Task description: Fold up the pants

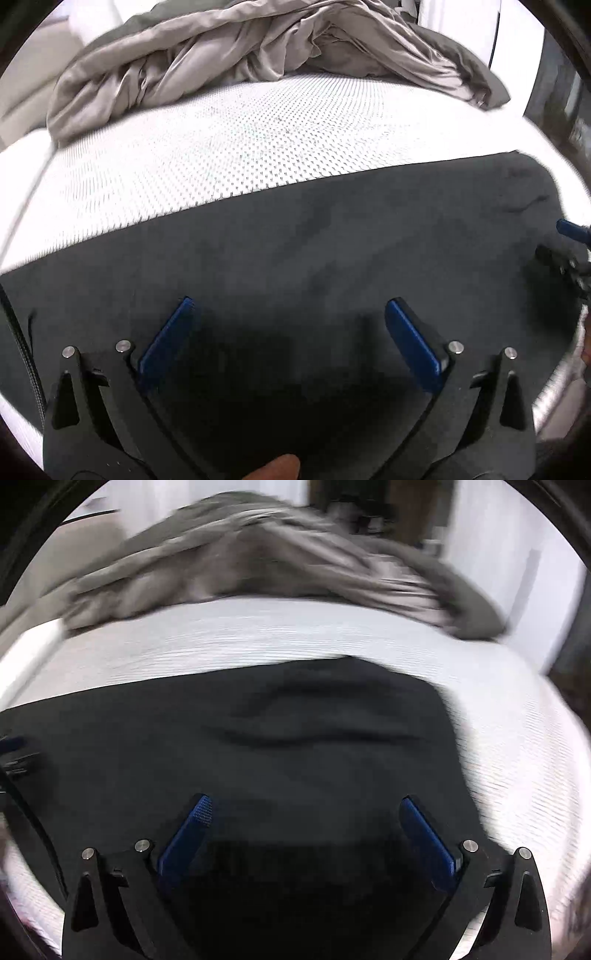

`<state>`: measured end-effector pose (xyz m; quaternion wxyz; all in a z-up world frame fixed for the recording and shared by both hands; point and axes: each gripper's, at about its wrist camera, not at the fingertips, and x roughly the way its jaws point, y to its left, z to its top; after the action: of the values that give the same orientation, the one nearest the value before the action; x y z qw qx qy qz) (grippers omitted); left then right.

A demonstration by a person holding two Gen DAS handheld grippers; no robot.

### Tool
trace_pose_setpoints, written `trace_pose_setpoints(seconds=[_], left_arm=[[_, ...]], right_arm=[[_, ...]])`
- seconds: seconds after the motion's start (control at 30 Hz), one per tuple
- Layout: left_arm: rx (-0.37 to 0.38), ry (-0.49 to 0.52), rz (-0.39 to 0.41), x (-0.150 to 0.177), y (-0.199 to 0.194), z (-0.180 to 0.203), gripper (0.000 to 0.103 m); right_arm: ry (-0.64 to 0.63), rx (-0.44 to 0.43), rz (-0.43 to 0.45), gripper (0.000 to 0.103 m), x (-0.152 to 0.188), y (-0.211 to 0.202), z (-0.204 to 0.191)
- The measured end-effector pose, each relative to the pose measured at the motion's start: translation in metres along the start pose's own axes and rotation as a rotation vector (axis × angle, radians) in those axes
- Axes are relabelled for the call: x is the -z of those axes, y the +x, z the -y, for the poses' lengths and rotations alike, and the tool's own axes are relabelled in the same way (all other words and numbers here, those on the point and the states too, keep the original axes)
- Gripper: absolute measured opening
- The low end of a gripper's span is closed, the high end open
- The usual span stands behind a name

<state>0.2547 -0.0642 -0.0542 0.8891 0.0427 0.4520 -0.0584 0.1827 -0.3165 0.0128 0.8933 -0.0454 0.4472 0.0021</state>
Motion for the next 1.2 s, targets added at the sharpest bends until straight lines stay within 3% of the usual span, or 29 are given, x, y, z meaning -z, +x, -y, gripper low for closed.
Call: trace_pose_setpoints(seconds=[0.07, 0.1, 0.23, 0.4, 0.47, 0.6, 0.7, 0.8, 0.9, 0.97, 1.03, 1.13, 1.2], left_arm=[[-0.011, -0.025, -0.102, -0.001, 0.031, -0.005, 0.103], [0.006, -0.041, -0.116, 0.002, 0.036, -0.007, 0.103], [0.033, -0.053, -0.099, 0.000, 0.034, -0.019, 0.103], [0.039, -0.039, -0.085, 0.009, 0.028, -0.025, 0.103], [0.032, -0.041, -0.086, 0.009, 0.028, -0.026, 0.103], [0.010, -0.057, -0.100, 0.004, 0.024, -0.033, 0.102], [0.032, -0.086, -0.046, -0.007, 0.009, -0.033, 0.102], [0.034, -0.094, -0.026, -0.015, 0.007, -0.033, 0.102], [0.006, -0.064, -0.041, -0.021, 0.022, -0.030, 0.102], [-0.017, -0.036, -0.083, -0.020, 0.038, -0.028, 0.103], [0.013, -0.037, -0.099, -0.016, 0.047, -0.031, 0.103], [0.039, -0.030, -0.092, -0.016, 0.047, -0.034, 0.103], [0.044, -0.020, -0.083, -0.014, 0.047, -0.033, 0.103]], right_arm=[[-0.062, -0.022, -0.032, 0.102, -0.008, 0.020, -0.027], [-0.117, -0.033, -0.053, 0.102, -0.008, 0.029, -0.044], [-0.191, -0.004, -0.072, 0.102, -0.006, 0.049, -0.044], [0.063, 0.373, -0.063, 0.102, 0.002, 0.048, 0.061], [0.183, 0.331, -0.057, 0.102, 0.005, 0.041, 0.084], [0.114, 0.351, 0.004, 0.102, -0.007, 0.014, 0.065], [0.068, 0.216, 0.049, 0.102, -0.025, 0.004, 0.030], [-0.019, 0.045, 0.032, 0.102, -0.040, 0.011, -0.021], [-0.142, -0.024, -0.005, 0.102, -0.053, 0.031, -0.065], [-0.237, -0.002, -0.030, 0.102, -0.054, 0.050, -0.082], [-0.264, 0.057, -0.055, 0.101, -0.060, 0.068, -0.065], [-0.099, 0.221, -0.066, 0.103, -0.062, 0.076, 0.005], [0.058, 0.268, -0.062, 0.102, -0.061, 0.078, 0.053]])
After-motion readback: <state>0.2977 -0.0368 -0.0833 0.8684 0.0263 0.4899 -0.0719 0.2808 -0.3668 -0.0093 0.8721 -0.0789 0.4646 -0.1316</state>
